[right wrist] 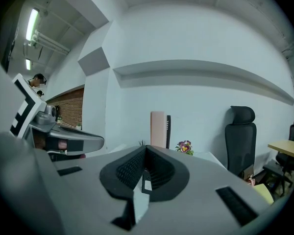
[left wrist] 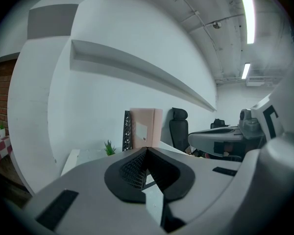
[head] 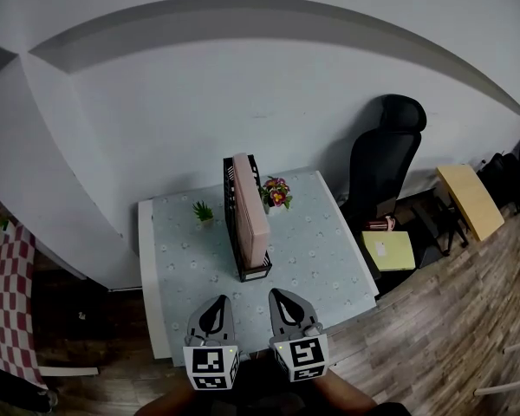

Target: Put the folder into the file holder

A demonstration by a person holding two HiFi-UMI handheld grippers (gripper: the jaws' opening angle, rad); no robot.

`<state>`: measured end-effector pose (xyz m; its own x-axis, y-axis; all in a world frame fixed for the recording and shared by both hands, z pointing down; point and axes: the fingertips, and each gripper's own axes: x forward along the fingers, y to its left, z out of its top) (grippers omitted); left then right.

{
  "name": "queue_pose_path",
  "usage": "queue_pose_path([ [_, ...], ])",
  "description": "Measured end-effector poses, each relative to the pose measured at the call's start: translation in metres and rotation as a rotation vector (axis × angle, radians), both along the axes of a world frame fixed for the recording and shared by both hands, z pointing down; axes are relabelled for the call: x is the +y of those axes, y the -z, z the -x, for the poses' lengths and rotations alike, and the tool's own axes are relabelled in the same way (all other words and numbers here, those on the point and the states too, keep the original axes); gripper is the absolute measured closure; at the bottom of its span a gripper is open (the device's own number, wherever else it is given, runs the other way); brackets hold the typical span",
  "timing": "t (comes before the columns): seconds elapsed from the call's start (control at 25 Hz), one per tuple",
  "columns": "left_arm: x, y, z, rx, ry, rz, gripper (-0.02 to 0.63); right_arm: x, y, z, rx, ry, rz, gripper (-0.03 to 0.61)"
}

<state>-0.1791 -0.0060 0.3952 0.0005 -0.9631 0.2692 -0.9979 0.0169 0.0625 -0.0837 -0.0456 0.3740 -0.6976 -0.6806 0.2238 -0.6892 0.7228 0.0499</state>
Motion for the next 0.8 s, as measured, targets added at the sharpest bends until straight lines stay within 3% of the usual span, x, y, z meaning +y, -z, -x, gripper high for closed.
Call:
queue_pose_path([
  [0.8, -0.010, -0.008, -0.009, 0.012, -0.028, 0.012, 0.604, -0.008, -0.009, -0.002, 0.004, -0.011, 0.031, 0.565],
])
